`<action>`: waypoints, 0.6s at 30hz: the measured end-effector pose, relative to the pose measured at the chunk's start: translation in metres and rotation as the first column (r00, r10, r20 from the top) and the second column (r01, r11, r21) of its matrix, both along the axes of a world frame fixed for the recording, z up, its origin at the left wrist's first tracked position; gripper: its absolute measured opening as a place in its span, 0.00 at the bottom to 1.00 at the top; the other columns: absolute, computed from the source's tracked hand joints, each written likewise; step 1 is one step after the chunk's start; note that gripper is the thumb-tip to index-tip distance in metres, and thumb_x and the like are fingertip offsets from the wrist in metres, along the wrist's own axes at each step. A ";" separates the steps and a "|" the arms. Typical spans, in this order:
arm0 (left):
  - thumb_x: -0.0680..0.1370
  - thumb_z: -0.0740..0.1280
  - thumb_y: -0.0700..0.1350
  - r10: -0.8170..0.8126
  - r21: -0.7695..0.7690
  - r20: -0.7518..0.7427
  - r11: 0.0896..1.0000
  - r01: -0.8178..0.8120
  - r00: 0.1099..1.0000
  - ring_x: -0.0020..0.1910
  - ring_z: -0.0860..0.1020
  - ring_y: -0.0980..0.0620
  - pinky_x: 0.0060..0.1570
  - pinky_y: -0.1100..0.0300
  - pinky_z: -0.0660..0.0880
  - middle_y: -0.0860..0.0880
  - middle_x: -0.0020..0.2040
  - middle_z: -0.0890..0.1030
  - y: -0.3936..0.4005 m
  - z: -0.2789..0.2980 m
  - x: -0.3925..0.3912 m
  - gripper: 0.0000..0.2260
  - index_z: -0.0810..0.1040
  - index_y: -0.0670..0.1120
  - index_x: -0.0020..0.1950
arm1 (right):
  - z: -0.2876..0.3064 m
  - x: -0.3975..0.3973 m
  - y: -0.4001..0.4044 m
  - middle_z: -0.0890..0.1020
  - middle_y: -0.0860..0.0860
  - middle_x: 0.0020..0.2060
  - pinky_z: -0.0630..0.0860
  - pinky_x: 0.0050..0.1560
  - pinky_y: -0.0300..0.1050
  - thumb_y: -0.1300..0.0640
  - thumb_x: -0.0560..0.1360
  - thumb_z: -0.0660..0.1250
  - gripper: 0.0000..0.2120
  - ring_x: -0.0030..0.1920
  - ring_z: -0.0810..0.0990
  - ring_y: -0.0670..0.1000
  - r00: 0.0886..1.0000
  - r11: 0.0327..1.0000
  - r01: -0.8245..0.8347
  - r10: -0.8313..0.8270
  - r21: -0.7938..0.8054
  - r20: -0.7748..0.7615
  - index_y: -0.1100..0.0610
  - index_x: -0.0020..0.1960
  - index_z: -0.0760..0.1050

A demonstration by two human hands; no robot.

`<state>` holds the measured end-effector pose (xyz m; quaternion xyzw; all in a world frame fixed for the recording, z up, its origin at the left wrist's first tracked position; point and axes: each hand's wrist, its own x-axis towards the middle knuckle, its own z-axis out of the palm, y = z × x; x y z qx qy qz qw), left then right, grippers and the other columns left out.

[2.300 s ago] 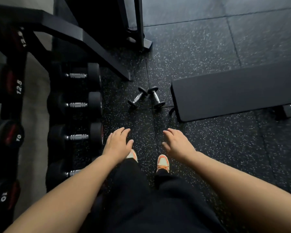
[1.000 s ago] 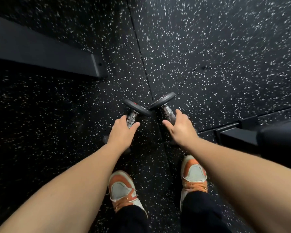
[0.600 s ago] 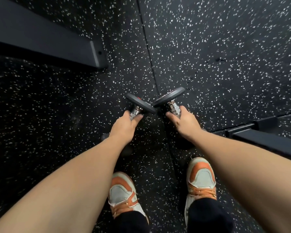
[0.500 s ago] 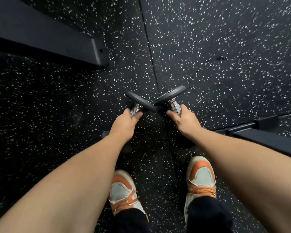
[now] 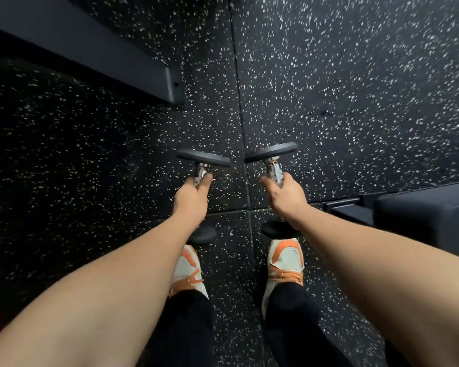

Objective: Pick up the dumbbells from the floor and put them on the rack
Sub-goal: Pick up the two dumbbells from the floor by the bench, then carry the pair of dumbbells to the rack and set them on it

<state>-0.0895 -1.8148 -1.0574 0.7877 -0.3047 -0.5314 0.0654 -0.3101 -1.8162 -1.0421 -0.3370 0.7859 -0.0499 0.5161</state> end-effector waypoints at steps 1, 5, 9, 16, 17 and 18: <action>0.75 0.58 0.68 0.037 -0.002 -0.011 0.999 -0.037 0.999 0.42 0.80 0.34 0.48 0.37 0.79 0.36 0.43 0.81 0.000 0.013 -0.001 0.25 0.73 0.47 0.51 | 0.013 0.002 -0.001 0.82 0.59 0.43 0.79 0.42 0.58 0.38 0.75 0.65 0.19 0.37 0.78 0.57 1.000 1.000 0.021 -0.021 0.005 0.019 0.55 0.49 0.71; 0.77 0.58 0.66 0.154 -0.018 -0.010 0.988 -0.154 0.988 0.47 0.80 0.29 0.49 0.35 0.78 0.31 0.50 0.80 -0.003 0.092 -0.003 0.27 0.72 0.42 0.57 | 0.092 0.009 -0.009 0.83 0.62 0.45 0.80 0.44 0.63 0.40 0.75 0.66 0.17 0.36 0.78 0.56 0.998 1.000 0.004 -0.004 -0.004 0.058 0.54 0.48 0.70; 0.77 0.58 0.66 0.231 -0.015 0.002 0.973 -0.231 0.973 0.54 0.78 0.28 0.53 0.36 0.77 0.29 0.57 0.78 -0.005 0.180 -0.003 0.31 0.69 0.40 0.65 | 0.178 0.020 -0.020 0.83 0.56 0.43 0.82 0.45 0.61 0.39 0.76 0.65 0.13 0.39 0.81 0.56 0.996 0.997 -0.059 0.062 -0.051 0.061 0.48 0.46 0.69; 0.74 0.60 0.68 0.492 -0.097 -0.054 0.864 -0.495 0.869 0.47 0.79 0.33 0.53 0.39 0.77 0.33 0.50 0.80 0.021 0.315 -0.002 0.31 0.73 0.41 0.58 | 0.313 0.032 -0.028 0.81 0.55 0.41 0.81 0.40 0.56 0.37 0.77 0.64 0.15 0.36 0.79 0.54 0.954 0.963 -0.246 0.261 -0.115 0.149 0.49 0.47 0.69; 0.74 0.60 0.67 0.519 -0.115 -0.065 0.844 -0.523 0.852 0.40 0.78 0.37 0.47 0.44 0.79 0.35 0.44 0.79 0.026 0.334 -0.002 0.28 0.73 0.42 0.54 | 0.330 0.034 -0.030 0.81 0.56 0.41 0.80 0.39 0.56 0.38 0.77 0.63 0.16 0.35 0.78 0.54 0.942 0.951 -0.278 0.297 -0.135 0.154 0.51 0.48 0.69; 0.75 0.61 0.66 0.553 -0.138 -0.077 0.818 -0.558 0.830 0.33 0.77 0.42 0.39 0.50 0.77 0.40 0.37 0.78 0.033 0.356 -0.001 0.24 0.73 0.44 0.49 | 0.353 0.038 -0.032 0.81 0.57 0.41 0.80 0.39 0.57 0.39 0.77 0.63 0.16 0.35 0.78 0.54 0.928 0.937 -0.316 0.338 -0.149 0.158 0.53 0.49 0.70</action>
